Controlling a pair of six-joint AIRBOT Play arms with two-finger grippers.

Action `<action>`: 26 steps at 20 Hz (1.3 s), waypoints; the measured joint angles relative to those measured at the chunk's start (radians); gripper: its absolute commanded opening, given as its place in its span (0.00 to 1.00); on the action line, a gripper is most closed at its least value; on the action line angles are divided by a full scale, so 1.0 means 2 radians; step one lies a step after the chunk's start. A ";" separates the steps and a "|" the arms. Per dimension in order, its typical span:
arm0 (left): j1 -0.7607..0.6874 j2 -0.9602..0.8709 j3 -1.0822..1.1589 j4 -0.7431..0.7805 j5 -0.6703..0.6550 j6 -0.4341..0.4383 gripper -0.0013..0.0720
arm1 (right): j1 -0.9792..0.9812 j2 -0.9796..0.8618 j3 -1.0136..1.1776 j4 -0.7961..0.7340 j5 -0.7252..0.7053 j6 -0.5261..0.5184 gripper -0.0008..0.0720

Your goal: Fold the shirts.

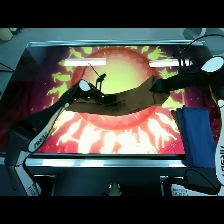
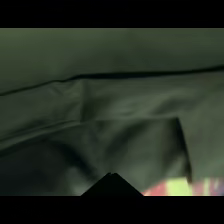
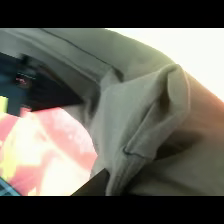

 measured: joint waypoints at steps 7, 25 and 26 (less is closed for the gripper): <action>-0.045 -0.037 0.000 -0.140 0.071 0.031 0.05 | 0.001 0.053 0.000 -0.008 0.026 0.010 0.03; 0.307 0.396 0.001 0.102 -0.031 0.049 0.05 | 0.212 -0.161 0.000 0.266 -0.258 -0.042 0.04; 0.311 0.407 0.000 0.110 -0.040 0.049 0.05 | 0.221 -0.169 0.000 0.279 -0.268 -0.044 0.04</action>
